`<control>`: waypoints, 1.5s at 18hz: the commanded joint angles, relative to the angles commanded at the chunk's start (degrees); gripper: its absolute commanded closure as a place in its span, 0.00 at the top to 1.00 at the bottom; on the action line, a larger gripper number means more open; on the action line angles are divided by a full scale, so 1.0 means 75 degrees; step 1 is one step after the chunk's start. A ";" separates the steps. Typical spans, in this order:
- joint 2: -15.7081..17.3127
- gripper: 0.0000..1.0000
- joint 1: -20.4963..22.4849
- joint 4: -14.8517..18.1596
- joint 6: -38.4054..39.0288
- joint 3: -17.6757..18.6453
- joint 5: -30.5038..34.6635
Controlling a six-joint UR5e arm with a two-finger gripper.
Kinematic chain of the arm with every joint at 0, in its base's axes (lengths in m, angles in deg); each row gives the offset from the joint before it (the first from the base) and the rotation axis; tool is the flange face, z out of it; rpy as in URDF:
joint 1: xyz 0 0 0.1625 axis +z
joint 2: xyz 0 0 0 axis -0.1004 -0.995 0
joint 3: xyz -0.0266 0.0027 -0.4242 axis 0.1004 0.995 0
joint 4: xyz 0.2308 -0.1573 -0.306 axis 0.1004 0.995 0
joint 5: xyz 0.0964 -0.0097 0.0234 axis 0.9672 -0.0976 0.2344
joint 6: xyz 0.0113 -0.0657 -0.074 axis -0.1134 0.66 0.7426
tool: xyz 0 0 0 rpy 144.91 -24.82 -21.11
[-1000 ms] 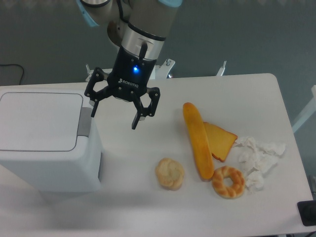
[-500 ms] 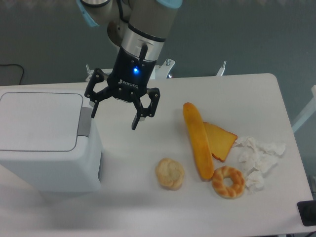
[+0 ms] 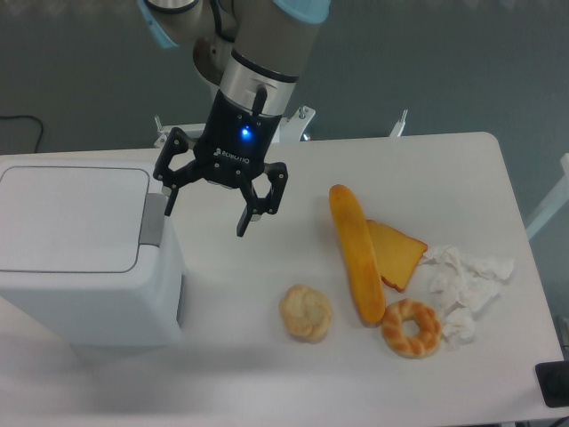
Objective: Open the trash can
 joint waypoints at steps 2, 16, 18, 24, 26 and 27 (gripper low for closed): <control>0.0012 1.00 -0.0012 -0.0012 0.0000 0.0106 -0.0035; 0.0000 1.00 -0.0035 -0.0023 -0.0035 0.0235 -0.0035; -0.0012 1.00 -0.0047 -0.0023 -0.0023 0.0235 -0.0023; -0.0058 1.00 -0.0058 -0.0023 -0.0035 0.0246 -0.0035; -0.0070 1.00 -0.0117 -0.0035 -0.0070 0.0258 -0.0023; -0.0082 1.00 -0.0152 -0.0035 -0.0070 0.0270 -0.0023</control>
